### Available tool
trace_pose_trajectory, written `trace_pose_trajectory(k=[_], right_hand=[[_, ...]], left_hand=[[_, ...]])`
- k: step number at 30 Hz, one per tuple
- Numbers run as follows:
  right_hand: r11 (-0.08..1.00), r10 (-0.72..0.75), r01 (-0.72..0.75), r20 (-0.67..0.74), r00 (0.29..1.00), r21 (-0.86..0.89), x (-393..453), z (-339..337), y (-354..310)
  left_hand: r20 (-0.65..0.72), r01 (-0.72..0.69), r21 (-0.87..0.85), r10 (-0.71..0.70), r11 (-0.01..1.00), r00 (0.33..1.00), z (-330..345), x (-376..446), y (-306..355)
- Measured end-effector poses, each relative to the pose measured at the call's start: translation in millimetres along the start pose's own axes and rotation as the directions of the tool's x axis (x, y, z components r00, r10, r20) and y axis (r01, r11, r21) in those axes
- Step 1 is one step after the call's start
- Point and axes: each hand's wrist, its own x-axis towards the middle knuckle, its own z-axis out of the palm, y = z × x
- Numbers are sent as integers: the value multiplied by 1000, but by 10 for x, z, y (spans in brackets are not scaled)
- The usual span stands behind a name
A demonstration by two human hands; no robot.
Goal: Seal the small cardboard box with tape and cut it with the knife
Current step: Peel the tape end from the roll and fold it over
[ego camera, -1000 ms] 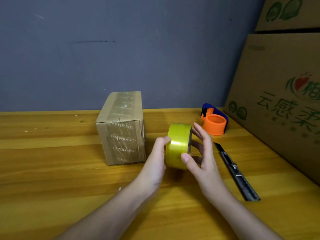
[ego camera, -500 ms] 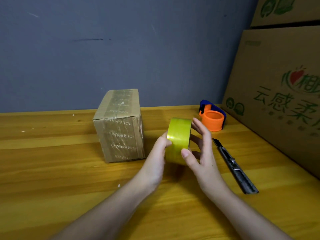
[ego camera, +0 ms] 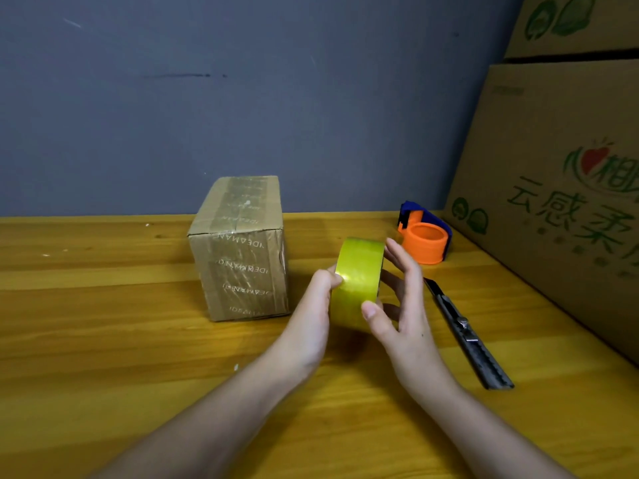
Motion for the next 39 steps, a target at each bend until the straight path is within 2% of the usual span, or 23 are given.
trace_pose_trajectory(k=[8, 13, 17, 24, 28, 33, 39], right_hand=[[987, 41, -52, 72, 997, 155, -9, 51, -23], [980, 43, -58, 78, 996, 189, -13, 61, -12], [974, 54, -62, 45, 998, 219, -7, 95, -6], [887, 196, -166, -26, 980, 430, 94, 186, 69], [874, 218, -173, -49, 975, 454, 138, 202, 106], [858, 226, -193, -12, 974, 476, 118, 188, 83], [870, 212, -188, -1, 977, 456, 173, 209, 54]], left_hand=[[54, -9, 40, 7, 999, 999, 37, -67, -11], [25, 4, 25, -5, 1000, 1000, 40, -48, -19], [28, 17, 6, -17, 1000, 999, 55, -55, -46], [48, 17, -82, -13, 996, 999, 142, -75, -105], [55, 27, -89, -22, 996, 998, 129, -61, -149], [20, 30, -54, -29, 998, 999, 114, -43, -178], [-9, 89, -26, -89, 996, 996, 86, -49, -207]])
